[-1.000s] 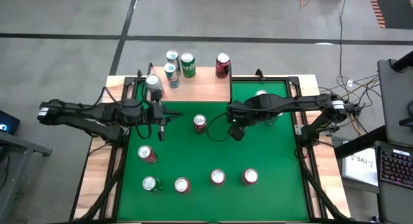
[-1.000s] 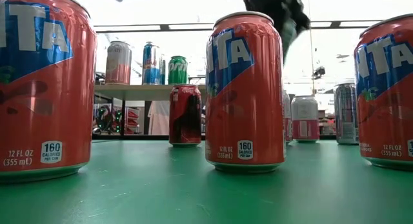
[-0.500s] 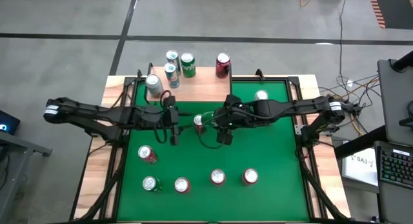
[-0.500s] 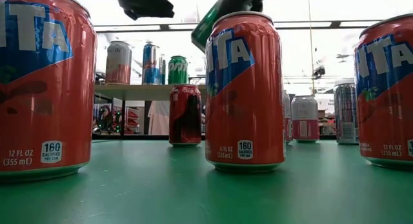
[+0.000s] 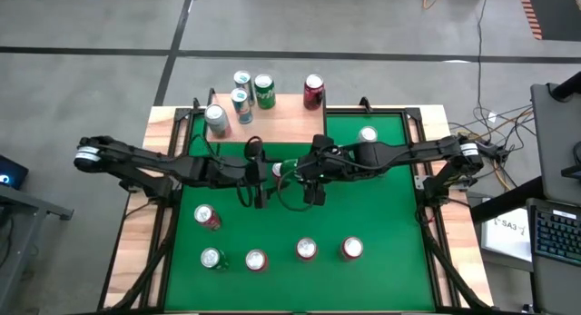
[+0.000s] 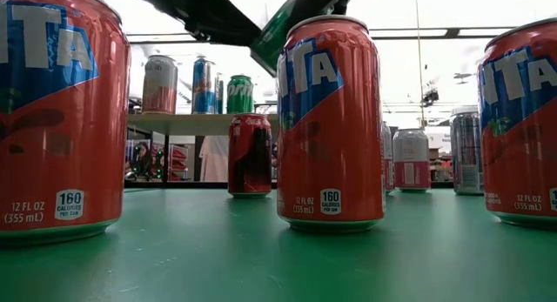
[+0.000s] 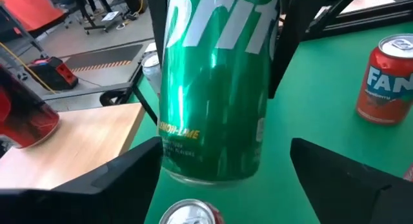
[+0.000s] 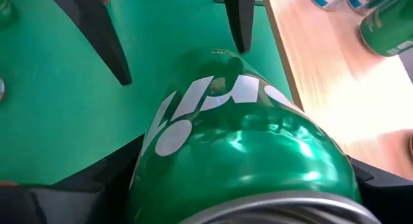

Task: Place canned beverage on shelf
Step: Put the green can on the shelf

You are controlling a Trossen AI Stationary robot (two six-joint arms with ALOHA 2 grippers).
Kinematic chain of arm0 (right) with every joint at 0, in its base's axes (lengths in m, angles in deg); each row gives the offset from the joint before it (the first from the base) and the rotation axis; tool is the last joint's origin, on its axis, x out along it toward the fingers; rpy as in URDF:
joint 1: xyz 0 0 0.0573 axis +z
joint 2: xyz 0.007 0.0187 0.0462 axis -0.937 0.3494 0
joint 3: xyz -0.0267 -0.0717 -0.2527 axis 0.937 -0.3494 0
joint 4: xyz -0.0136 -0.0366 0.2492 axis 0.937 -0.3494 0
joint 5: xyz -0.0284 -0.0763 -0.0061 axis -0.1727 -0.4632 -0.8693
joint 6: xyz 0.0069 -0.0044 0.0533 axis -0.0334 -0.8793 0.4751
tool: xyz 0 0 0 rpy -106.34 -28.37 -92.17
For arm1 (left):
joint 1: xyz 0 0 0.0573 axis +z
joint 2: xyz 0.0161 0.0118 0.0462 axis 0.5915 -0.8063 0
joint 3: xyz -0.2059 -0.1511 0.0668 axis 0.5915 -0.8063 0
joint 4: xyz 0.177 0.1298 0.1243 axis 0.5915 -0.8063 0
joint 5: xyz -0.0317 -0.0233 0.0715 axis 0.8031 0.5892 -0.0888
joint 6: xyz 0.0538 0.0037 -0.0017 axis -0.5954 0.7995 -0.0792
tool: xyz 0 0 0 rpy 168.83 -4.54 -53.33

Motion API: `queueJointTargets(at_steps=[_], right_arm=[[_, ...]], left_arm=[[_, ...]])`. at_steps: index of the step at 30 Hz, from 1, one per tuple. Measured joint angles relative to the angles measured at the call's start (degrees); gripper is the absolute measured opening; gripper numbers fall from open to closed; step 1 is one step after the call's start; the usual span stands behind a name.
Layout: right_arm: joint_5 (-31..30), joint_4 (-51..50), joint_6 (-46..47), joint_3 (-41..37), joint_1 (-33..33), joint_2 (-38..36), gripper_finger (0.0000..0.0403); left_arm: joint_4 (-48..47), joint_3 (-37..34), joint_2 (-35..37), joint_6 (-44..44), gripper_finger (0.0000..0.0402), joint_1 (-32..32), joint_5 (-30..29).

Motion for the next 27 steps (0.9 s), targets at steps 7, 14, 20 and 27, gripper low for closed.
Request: queueJointTargets(at_steps=[7, 14, 20, 27], right_arm=[[2.00, 1.73, 0.48, 0.02, -0.02, 0.00, 0.0297], [3.08, 4.07, 1.39, 0.02, 0.00, 0.07, 0.0297], [3.05, 4.43, 0.56, 0.02, -0.02, 0.09, 0.0297], [3.25, 4.72, -1.04, 0.02, -0.04, 0.13, 0.0301]], left_arm=[[3.29, 0.00, -2.18, -0.13, 0.0326, 0.20, -0.09], [5.42, 0.00, -2.91, 0.46, 0.0326, 0.26, 1.62], [5.45, 0.00, -2.82, 0.67, 0.0309, 0.28, 1.17], [5.41, 0.00, -2.86, 1.26, 0.0286, 0.17, -1.98]])
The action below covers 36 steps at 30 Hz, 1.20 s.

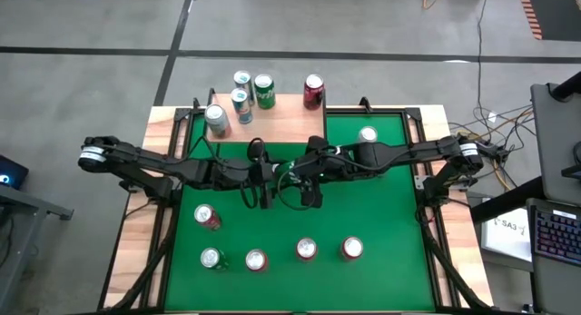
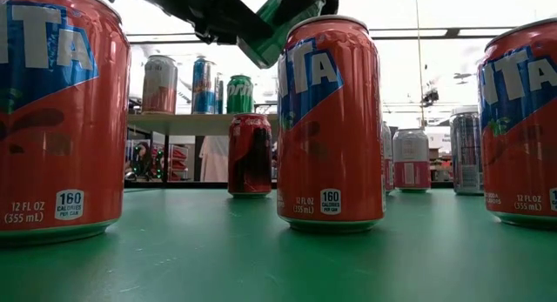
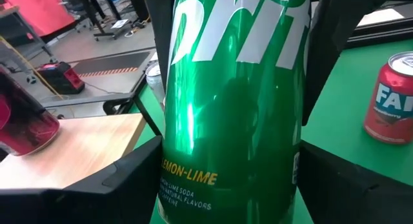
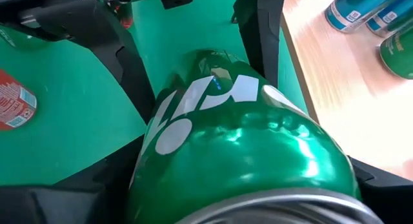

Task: Place canned beverage on shelf
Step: Put the green can on the shelf

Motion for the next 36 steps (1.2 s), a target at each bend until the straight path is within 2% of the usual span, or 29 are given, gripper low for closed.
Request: queueJointTargets(at_steps=[4, 6, 12, 19, 24, 30, 36], right_arm=[[-1.23, 1.71, 0.84, 0.17, 0.00, 0.02, 0.0351], [-1.33, 1.77, 1.65, 0.33, 0.00, -0.08, 0.0364], [-0.91, 0.20, 1.51, 0.86, 0.04, -1.43, 0.0371], [-1.05, 3.68, -0.98, 2.47, 0.04, -5.83, 0.0373], [-0.86, 12.99, -3.54, -1.83, 0.15, -10.16, 0.0374], [-1.12, 28.32, -5.85, -12.34, 0.04, -13.19, 0.0374], [-0.92, 57.46, -7.63, -25.03, 0.04, -12.06, 0.0375]], left_arm=[[0.61, 0.00, 0.00, 1.71, 0.0286, 0.04, -0.38], [0.34, -0.05, -0.03, 1.87, 0.0286, 0.07, -0.77], [3.82, -1.79, 0.76, 2.45, 0.0286, 0.04, -0.63], [13.49, -8.19, 6.29, 2.06, 0.0286, -0.93, -0.95], [20.95, -12.72, 11.74, 0.50, 0.0286, -3.07, -1.63], [26.22, -16.48, 16.58, -2.30, 0.0286, -4.37, -3.75], [31.53, -17.79, 17.42, -4.72, 0.0286, -4.33, -5.18]])
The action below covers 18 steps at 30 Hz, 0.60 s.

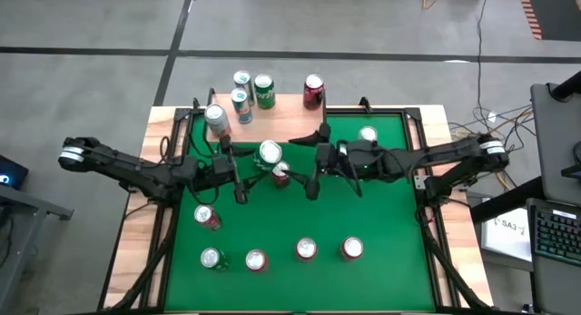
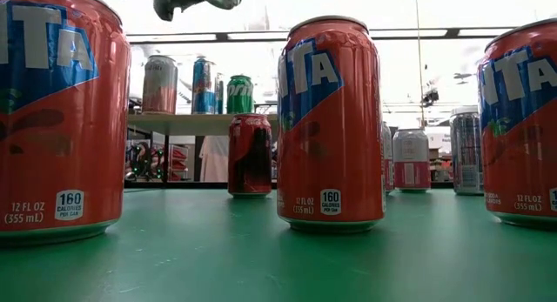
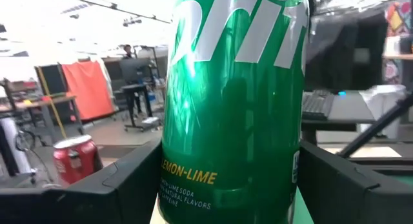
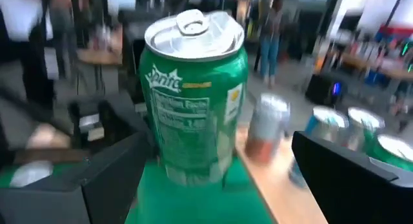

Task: Place canned beverage on shelf
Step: Put the green can on the shelf

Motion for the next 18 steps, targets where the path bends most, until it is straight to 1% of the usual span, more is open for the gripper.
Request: queueJointTargets(at_steps=[2, 5, 8, 12, 18], right_arm=[[0.00, 9.88, -1.77, -3.36, 0.00, 2.16, 0.0375], [0.02, 23.59, -3.81, -6.19, 0.00, 6.21, 0.0375], [0.00, 30.79, -5.01, -6.25, 0.00, 9.17, 0.0375], [-0.28, 31.30, -5.24, -3.42, -0.05, 12.00, 0.0375], [-0.39, 30.96, -5.55, 0.96, -0.15, 14.85, 0.0374]], left_arm=[[1.33, 0.16, -0.72, -0.87, 0.0286, 0.02, -0.16], [1.35, 0.72, -1.64, -2.25, 0.0286, 0.03, -0.33], [1.61, 0.96, -1.79, -3.45, 0.0286, 0.00, -2.20], [1.83, 0.98, -1.95, -3.45, 0.0286, 0.08, -3.29], [2.02, 0.98, -2.27, -3.45, 0.0286, 0.00, -3.41]])
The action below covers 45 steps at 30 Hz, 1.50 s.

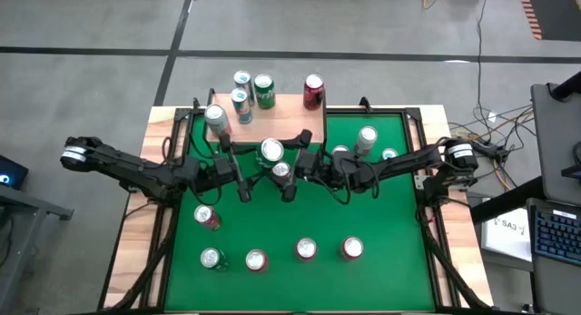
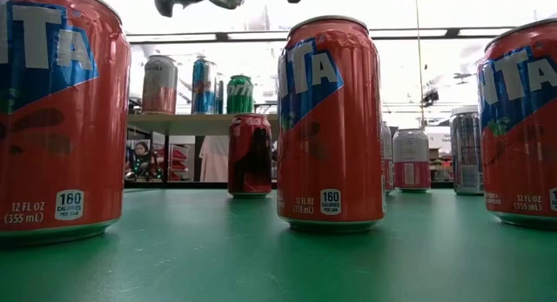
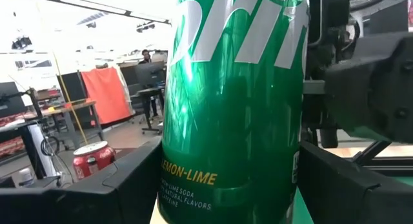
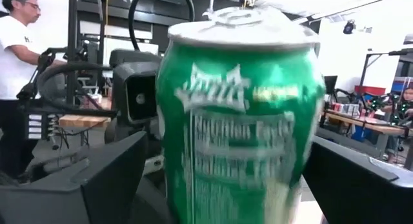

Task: Place canned beverage on shelf
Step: Put the green can on the shelf

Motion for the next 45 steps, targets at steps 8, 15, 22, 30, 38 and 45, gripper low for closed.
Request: queueJointTargets(at_steps=[8, 15, 22, 30, 38, 45], right_arm=[[-1.78, 0.04, -0.30, 0.68, -0.01, 0.25, 0.0291], [-2.84, -0.96, 0.48, 0.68, -0.16, -0.59, 0.0289], [-4.08, -6.50, 3.20, 0.68, -1.96, -5.08, 0.0289], [-3.61, -12.90, 4.87, 0.68, -5.58, -6.71, 0.0289], [-1.92, -20.91, 10.84, 0.33, -13.51, -5.34, 0.0289], [10.18, -18.74, 15.50, 0.16, -19.84, 0.46, 0.0289]], left_arm=[[-0.37, -0.02, -0.11, 0.00, 0.0301, 0.00, -0.62], [-0.38, -0.04, 0.10, 0.24, 0.0320, 0.01, -0.47], [-0.96, 1.18, 1.82, -0.93, 0.0324, 0.09, -1.42], [-7.50, 3.94, 5.56, -4.13, 0.0325, 0.07, -3.41], [-13.03, 2.80, 14.34, -12.37, 0.0326, 0.04, -3.99], [-13.36, -1.13, 22.69, -15.55, 0.0326, 0.09, -4.07]])
